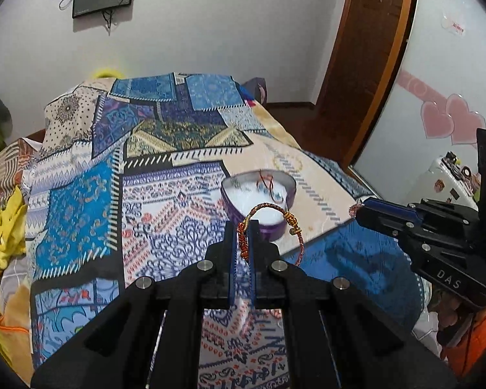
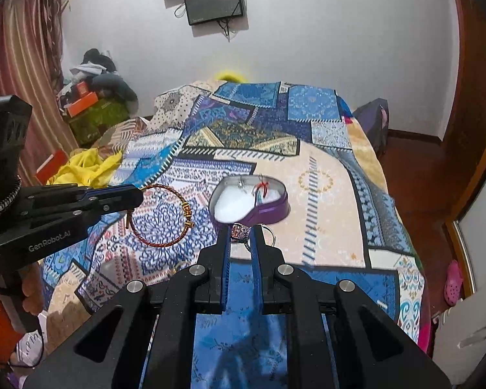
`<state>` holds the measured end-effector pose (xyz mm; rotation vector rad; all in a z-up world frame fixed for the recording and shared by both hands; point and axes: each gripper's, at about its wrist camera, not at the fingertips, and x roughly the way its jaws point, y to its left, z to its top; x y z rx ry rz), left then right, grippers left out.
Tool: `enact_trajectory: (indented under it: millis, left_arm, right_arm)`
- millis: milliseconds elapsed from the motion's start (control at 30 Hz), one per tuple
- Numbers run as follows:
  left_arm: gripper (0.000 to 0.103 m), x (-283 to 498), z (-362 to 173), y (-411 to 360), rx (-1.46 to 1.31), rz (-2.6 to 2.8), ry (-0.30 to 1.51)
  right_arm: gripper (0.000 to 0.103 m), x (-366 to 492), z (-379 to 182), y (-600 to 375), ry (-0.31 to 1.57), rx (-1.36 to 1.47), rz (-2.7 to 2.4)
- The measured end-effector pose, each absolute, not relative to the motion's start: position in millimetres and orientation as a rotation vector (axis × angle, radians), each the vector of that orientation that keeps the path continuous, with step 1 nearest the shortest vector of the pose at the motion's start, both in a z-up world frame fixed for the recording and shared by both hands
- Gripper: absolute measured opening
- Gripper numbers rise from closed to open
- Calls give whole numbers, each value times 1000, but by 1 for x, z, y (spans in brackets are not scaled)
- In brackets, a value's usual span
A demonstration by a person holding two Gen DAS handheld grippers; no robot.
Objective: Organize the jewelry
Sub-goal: 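Lower both held items into the purple tin and open both grippers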
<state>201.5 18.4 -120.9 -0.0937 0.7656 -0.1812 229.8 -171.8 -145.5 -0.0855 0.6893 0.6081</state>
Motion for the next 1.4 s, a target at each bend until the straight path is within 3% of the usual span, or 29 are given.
enact_trajectory:
  millis: [600,1400]
  left_arm:
    - [5,257,-135,22,-126,-170,764]
    - [5,315,-179,13,-105,-195,878]
  right_arm:
    - [11,267,-152,-148,692,-92,643]
    - [11,311,-187,-124,839,-109,699]
